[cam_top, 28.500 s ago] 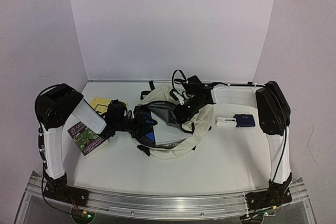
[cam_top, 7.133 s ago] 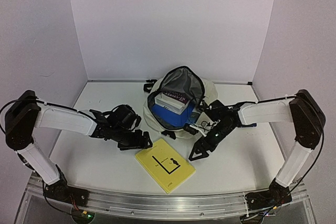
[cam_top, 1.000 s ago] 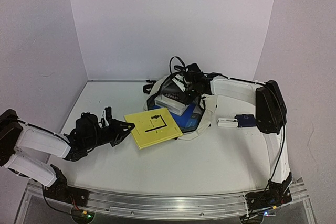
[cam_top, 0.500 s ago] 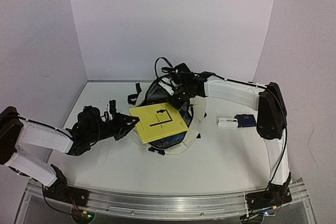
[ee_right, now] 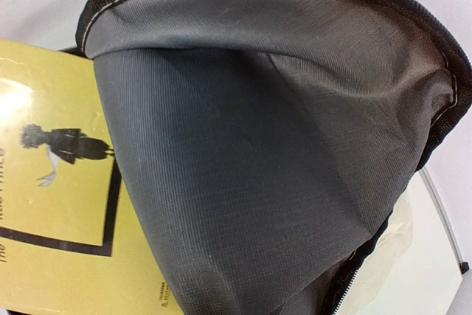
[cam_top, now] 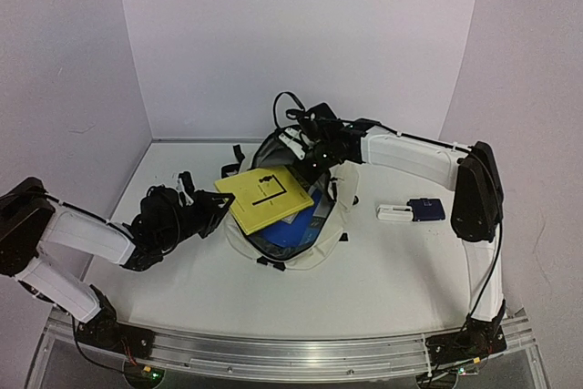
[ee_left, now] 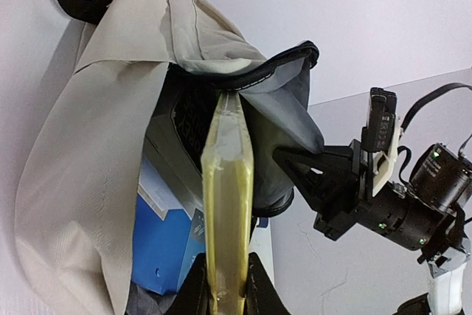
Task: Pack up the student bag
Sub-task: Place the book in the student bag.
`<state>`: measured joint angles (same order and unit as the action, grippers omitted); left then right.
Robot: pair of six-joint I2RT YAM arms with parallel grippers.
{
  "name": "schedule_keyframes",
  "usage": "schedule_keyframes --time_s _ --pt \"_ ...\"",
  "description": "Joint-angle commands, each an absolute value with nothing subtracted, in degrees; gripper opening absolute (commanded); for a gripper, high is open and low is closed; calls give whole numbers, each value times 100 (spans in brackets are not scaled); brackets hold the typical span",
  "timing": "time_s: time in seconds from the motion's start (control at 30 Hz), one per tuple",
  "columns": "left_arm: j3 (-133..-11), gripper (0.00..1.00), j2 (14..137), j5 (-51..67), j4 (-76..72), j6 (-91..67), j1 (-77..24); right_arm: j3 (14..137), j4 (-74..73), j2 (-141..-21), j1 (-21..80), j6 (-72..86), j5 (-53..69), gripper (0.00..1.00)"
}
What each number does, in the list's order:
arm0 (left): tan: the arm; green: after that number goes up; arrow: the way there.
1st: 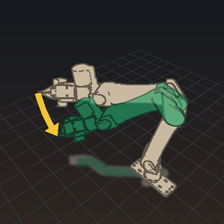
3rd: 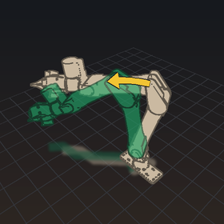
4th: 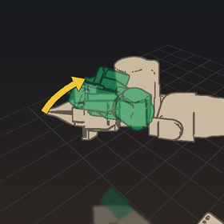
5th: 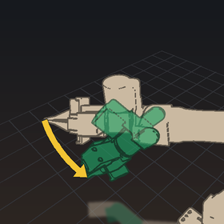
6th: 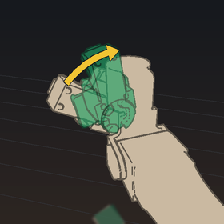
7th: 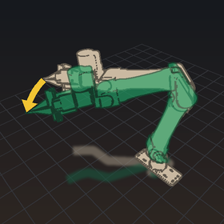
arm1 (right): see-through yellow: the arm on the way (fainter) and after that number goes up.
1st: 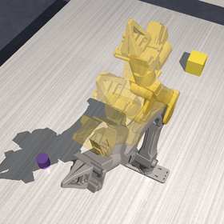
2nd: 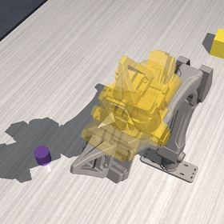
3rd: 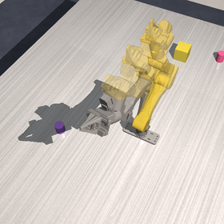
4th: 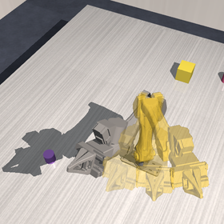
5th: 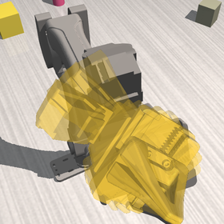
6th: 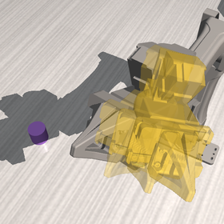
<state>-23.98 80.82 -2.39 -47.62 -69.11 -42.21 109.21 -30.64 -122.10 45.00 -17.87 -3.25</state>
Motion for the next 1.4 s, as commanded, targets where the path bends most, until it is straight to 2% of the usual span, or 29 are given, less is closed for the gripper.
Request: schedule_keyframes --time_s 0.0,0.2,0.37,0.47,0.6,0.73,0.9,1.1,1.37 --pt "-3116 0 8970 -1035 -6118 -6907 -4343 11259 -3054 -11833 4685 -1491 166 0" --pt "-3785 0 10690 -1348 -7342 -7211 -4482 11683 -3181 -12150 4758 -1293 183 0" --pt "-4348 1 11343 -1574 -7293 -7173 -4592 11900 -3228 -12306 4754 -1139 232 0" --pt "-4553 16 11440 -1482 -7015 -7045 -4591 11916 -3234 -12367 4749 -1166 104 0" --pt "-4582 46 11080 -1036 -6119 -6735 -4600 11875 -3237 -12421 4690 -1201 0 0" --pt "-4587 58 10311 -663 -4410 -6389 -4676 11807 -3243 -12417 4611 -1197 0 0" --pt "-4519 58 9746 -444 -3272 -6189 -4803 11722 -3243 -12332 4593 -1177 34 0" --pt "-4501 53 9908 -92 -3066 -6319 -4846 11607 -3256 -12201 4594 -1187 117 0" --pt "-4718 37 10444 160 -3119 -6366 -4888 11395 -3296 -12016 4597 -1152 277 0"
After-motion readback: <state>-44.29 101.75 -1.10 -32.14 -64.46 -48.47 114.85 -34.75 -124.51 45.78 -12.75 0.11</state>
